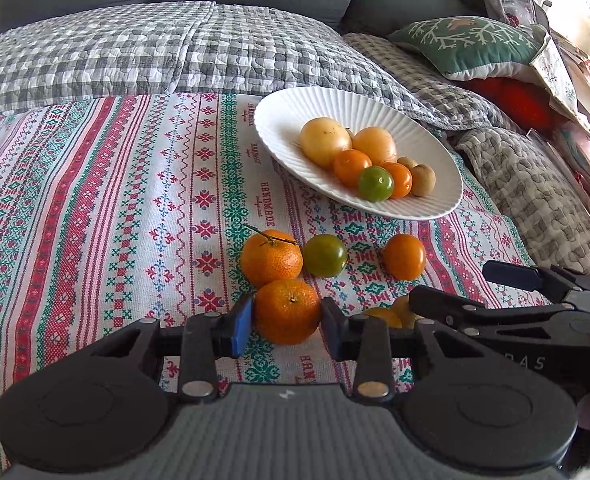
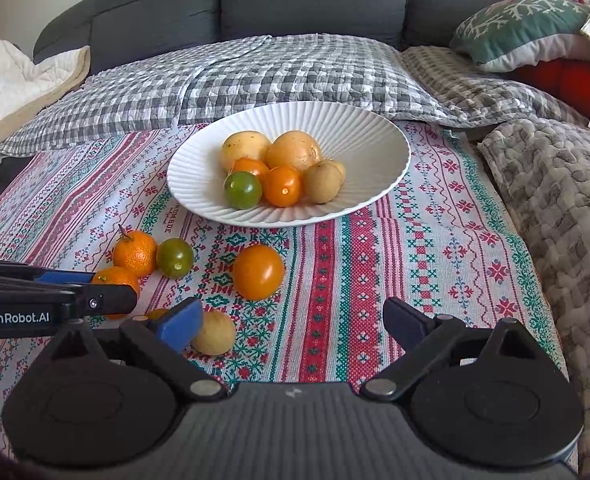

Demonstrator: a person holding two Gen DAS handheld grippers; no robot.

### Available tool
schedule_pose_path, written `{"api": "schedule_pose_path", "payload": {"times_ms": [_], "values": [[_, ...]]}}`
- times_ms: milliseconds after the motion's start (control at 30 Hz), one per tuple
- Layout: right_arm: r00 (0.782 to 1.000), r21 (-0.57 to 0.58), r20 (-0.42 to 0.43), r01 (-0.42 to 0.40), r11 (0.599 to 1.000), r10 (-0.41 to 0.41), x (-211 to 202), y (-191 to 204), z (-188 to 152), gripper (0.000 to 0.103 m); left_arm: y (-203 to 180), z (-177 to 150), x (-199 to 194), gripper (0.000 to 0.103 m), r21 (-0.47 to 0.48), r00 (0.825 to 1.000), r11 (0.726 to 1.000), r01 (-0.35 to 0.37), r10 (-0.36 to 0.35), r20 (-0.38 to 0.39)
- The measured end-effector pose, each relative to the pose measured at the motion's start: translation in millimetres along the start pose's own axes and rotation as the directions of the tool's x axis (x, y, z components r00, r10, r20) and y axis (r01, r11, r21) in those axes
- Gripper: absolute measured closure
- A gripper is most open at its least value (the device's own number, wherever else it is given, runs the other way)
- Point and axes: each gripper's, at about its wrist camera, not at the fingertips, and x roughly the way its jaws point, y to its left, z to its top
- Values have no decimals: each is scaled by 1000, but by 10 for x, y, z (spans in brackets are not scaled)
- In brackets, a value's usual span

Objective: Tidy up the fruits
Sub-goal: 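Grasp a mandarin with the left tool while the right tool grasps an orange tomato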

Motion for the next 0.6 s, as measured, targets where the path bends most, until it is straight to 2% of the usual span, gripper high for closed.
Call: {"api": "schedule_pose_path", "payload": {"times_ms": [200,400,600], "values": [[1000,7,1,-16,1000,16,96,77,65,20,158,-25,-67,75,6,1000,1000,-21,21,-5],[999,93,-19,-26,995,28,202,75,125,41,240,-35,-100,75,4,1000,1000,-30,30,-6],[1000,90,-17,-4,996,6,236,95,137,63,236,-39,-114,75,6,999,999,-32,32,-7]]}}
